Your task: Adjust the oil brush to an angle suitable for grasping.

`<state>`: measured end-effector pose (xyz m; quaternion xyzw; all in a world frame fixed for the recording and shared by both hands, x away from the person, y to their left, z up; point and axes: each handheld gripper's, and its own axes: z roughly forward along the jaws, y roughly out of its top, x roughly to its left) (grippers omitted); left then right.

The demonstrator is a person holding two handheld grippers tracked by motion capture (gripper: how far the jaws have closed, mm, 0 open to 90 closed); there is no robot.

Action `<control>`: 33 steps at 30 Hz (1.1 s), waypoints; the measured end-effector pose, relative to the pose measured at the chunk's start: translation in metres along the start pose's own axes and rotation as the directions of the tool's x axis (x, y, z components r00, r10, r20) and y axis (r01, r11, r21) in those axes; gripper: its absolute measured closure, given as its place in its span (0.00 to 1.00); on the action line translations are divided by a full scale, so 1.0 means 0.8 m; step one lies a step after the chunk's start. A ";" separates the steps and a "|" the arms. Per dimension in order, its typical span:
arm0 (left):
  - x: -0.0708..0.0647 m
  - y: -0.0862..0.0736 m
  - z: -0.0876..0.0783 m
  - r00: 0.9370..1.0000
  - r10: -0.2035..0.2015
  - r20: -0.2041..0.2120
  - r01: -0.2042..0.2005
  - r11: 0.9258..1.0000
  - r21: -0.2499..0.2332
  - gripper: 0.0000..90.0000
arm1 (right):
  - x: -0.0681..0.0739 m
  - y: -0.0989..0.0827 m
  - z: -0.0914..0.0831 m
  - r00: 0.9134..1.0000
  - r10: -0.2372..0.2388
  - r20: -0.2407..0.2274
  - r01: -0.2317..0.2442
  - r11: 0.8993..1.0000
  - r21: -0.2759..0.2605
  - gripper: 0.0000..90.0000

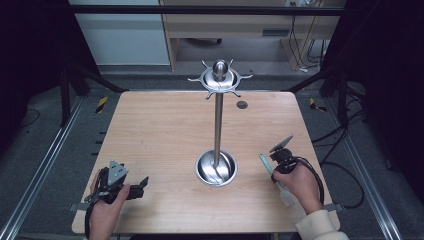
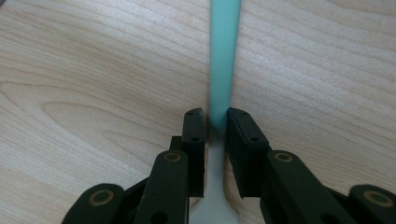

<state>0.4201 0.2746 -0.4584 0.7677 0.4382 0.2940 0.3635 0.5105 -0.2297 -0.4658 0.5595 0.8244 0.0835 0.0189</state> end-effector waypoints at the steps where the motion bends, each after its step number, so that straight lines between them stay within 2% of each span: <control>1: 0.000 0.000 0.000 1.000 0.000 0.000 0.000 1.000 0.000 0.05 | 0.000 0.000 0.000 1.000 0.000 0.003 0.000 1.000 0.001 0.87; 7: 0.000 0.000 0.000 1.000 0.002 0.001 -0.002 1.000 0.002 0.05 | -0.002 0.000 0.000 1.000 0.017 -0.005 -0.017 1.000 0.004 0.91; 12: 0.000 0.000 0.000 1.000 0.001 0.000 -0.001 1.000 0.001 0.05 | -0.001 -0.004 -0.001 1.000 0.012 0.004 -0.012 1.000 -0.010 0.91; 18: 0.002 0.000 0.001 1.000 -0.001 -0.003 0.001 1.000 0.000 0.05 | -0.005 -0.004 -0.026 1.000 -0.009 -0.020 0.007 0.996 -0.093 0.91; 22: 0.002 0.000 0.001 1.000 0.004 -0.004 -0.004 1.000 0.004 0.05 | -0.004 -0.002 -0.055 0.999 -0.021 -0.046 0.012 0.982 -0.190 0.91; 25: 0.002 0.000 0.000 1.000 0.003 -0.010 -0.003 1.000 0.000 0.05 | 0.000 0.002 -0.075 0.997 -0.034 -0.076 0.012 0.960 -0.280 0.91; 27: 0.004 0.000 0.001 1.000 -0.002 -0.012 0.002 1.000 0.003 0.05 | 0.005 0.004 -0.089 0.993 -0.054 -0.104 0.015 0.937 -0.348 0.91; 30: 0.006 -0.001 0.000 1.000 -0.010 -0.019 0.010 1.000 -0.001 0.05 | 0.012 0.009 -0.107 0.992 -0.076 -0.100 0.025 0.900 -0.434 0.91; 33: 0.010 -0.002 0.000 1.000 -0.021 -0.022 0.021 1.000 0.002 0.05 | 0.015 0.010 -0.120 0.989 -0.102 -0.110 0.030 0.853 -0.522 0.91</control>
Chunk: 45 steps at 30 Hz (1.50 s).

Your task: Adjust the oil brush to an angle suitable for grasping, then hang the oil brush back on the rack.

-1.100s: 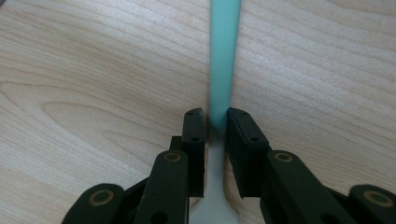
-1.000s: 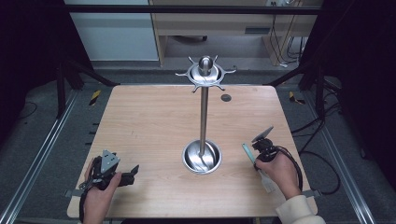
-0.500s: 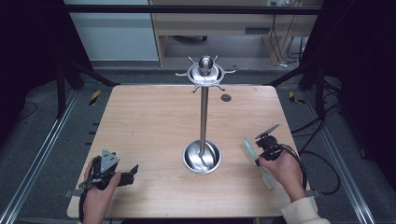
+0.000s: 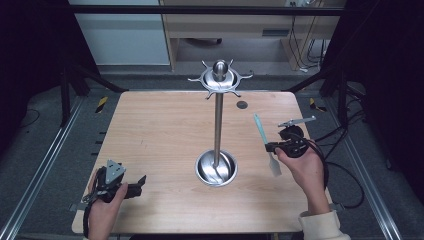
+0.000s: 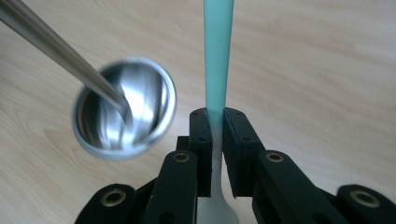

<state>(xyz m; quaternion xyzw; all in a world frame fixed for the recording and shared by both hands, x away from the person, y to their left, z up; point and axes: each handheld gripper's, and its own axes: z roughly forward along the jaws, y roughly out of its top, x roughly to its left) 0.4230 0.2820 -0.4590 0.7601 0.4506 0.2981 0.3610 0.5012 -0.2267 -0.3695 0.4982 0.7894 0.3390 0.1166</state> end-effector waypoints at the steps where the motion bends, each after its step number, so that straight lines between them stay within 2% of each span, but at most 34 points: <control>1: 0.001 0.000 0.000 1.000 -0.001 -0.002 0.001 1.000 0.000 0.05 | 0.001 0.000 -0.002 1.000 -0.002 -0.012 0.002 0.999 -0.036 0.91; 2: 0.002 0.000 0.000 1.000 -0.003 -0.002 0.003 1.000 -0.003 0.05 | 0.000 0.001 -0.002 1.000 -0.002 -0.022 0.001 0.998 -0.059 0.91; 4: 0.002 0.001 0.001 1.000 0.002 -0.002 -0.002 1.000 -0.002 0.05 | 0.000 0.003 -0.003 1.000 -0.023 -0.007 0.023 0.997 -0.068 0.91; 5: 0.002 0.001 0.001 1.000 0.004 -0.002 -0.004 1.000 -0.002 0.05 | -0.002 0.003 -0.006 1.000 -0.022 0.002 0.022 0.996 -0.081 0.91; 14: 0.002 0.003 0.003 1.000 0.010 0.006 -0.010 1.000 -0.008 0.05 | -0.007 -0.003 -0.033 1.000 -0.009 -0.017 0.006 0.982 -0.191 0.91; 18: 0.003 0.004 0.003 1.000 0.012 0.009 -0.012 1.000 -0.009 0.05 | -0.001 -0.001 -0.050 1.000 -0.021 -0.018 0.016 0.970 -0.241 0.91; 21: 0.003 0.004 0.003 1.000 0.012 0.010 -0.011 1.000 -0.010 0.05 | 0.005 0.000 -0.065 0.999 -0.049 -0.014 0.043 0.961 -0.273 0.91; 25: 0.002 0.004 0.003 1.000 0.018 0.011 -0.018 1.000 -0.008 0.05 | 0.013 0.002 -0.080 0.998 -0.069 -0.014 0.062 0.951 -0.303 0.91; 39: 0.002 0.005 0.004 1.000 0.020 0.013 -0.020 1.000 -0.012 0.05 | 0.028 0.004 -0.107 0.993 -0.114 -0.041 0.089 0.914 -0.395 0.91; 45: 0.002 0.005 0.004 1.000 0.020 0.014 -0.020 1.000 -0.012 0.05 | 0.040 0.005 -0.119 0.985 -0.160 -0.058 0.118 0.887 -0.446 0.91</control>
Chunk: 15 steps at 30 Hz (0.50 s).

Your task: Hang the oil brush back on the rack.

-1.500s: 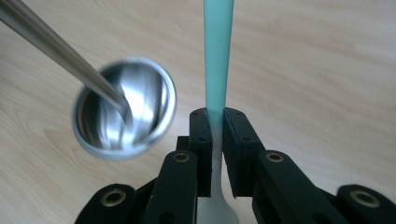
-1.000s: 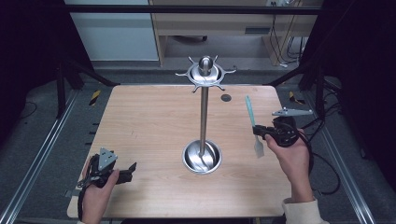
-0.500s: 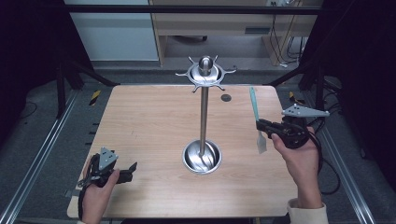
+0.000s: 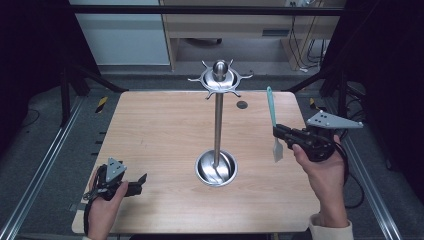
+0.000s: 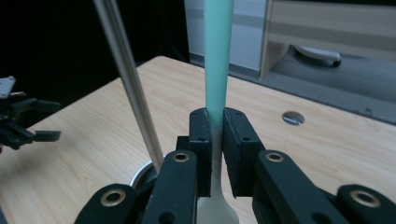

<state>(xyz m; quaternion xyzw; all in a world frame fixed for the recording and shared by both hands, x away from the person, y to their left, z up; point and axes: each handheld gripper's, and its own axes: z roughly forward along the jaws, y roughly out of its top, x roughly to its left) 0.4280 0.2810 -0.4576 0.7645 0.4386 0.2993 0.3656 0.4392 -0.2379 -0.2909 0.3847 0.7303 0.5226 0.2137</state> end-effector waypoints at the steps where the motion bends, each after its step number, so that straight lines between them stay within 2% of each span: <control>1: 0.000 0.000 0.000 1.000 0.002 -0.001 -0.002 1.000 0.001 0.05 | 0.003 0.002 -0.002 1.000 -0.005 -0.009 0.005 1.000 -0.016 0.91; 4: 0.000 0.000 0.000 1.000 0.001 -0.002 -0.001 1.000 0.001 0.05 | 0.012 0.006 -0.007 0.999 -0.031 -0.026 0.030 0.999 -0.044 0.91; 8: 0.000 0.000 0.000 1.000 -0.001 -0.002 0.001 1.000 0.000 0.05 | 0.032 0.009 -0.015 0.997 -0.073 -0.032 0.070 0.994 -0.084 0.91; 15: 0.000 0.000 0.000 1.000 0.003 0.001 -0.003 1.000 0.002 0.05 | 0.061 0.012 -0.017 0.992 -0.123 -0.040 0.118 0.988 -0.101 0.91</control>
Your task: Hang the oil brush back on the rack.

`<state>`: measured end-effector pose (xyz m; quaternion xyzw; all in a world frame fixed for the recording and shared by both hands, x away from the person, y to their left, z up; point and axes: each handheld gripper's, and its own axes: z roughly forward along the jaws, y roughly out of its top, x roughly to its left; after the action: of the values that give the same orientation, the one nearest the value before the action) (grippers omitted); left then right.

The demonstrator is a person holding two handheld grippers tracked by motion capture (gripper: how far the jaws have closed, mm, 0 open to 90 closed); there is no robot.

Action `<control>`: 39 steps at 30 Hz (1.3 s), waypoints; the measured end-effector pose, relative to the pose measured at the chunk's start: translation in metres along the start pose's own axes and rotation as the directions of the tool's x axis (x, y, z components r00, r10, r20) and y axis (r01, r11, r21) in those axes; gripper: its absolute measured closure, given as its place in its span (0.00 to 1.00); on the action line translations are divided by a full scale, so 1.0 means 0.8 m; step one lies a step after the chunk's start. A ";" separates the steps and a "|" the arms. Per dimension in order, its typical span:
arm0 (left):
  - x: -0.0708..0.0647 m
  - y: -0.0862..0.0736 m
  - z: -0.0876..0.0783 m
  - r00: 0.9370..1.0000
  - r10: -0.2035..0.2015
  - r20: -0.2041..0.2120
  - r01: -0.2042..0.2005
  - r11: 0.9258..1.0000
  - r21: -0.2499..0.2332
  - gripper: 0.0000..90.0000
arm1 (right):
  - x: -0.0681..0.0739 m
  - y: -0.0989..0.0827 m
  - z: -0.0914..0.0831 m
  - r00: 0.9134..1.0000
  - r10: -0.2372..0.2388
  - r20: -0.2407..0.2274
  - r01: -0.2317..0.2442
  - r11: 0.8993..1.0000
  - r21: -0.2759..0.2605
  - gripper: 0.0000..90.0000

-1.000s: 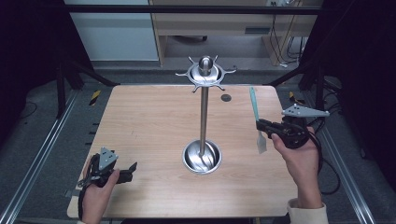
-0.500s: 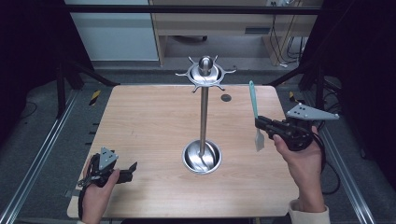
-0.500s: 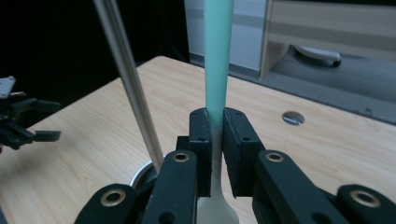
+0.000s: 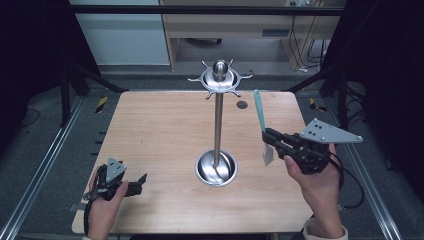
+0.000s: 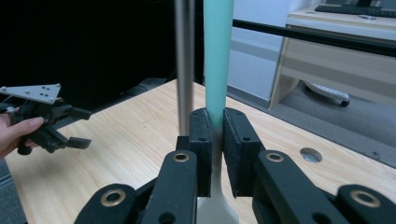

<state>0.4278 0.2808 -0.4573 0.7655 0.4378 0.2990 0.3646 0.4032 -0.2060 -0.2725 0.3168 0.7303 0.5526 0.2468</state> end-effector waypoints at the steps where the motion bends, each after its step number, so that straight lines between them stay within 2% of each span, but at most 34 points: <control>1: 0.000 0.000 0.000 1.000 -0.001 -0.001 0.001 1.000 -0.001 0.05 | 0.003 0.001 0.001 1.000 -0.003 -0.003 0.003 1.000 -0.003 0.91; 9: 0.000 0.000 0.001 1.000 0.002 0.001 -0.002 1.000 0.000 0.05 | 0.016 0.006 0.000 0.999 -0.023 -0.022 0.023 0.999 -0.026 0.91; 20: -0.001 0.000 0.001 1.000 0.003 0.001 -0.003 1.000 0.000 0.05 | 0.029 0.011 0.004 0.998 -0.050 -0.039 0.050 0.999 -0.020 0.91; 29: -0.002 0.000 0.002 1.000 0.005 0.003 -0.005 1.000 0.002 0.05 | 0.030 0.010 0.010 0.998 -0.052 -0.027 0.052 0.999 0.002 0.91; 39: -0.002 0.000 0.002 1.000 0.005 0.005 -0.005 1.000 0.005 0.05 | 0.032 0.010 0.026 0.999 -0.027 -0.029 0.027 1.000 0.007 0.91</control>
<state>0.4285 0.2791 -0.4587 0.7682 0.4356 0.2970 0.3632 0.4023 -0.1722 -0.2710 0.2999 0.7401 0.5509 0.2426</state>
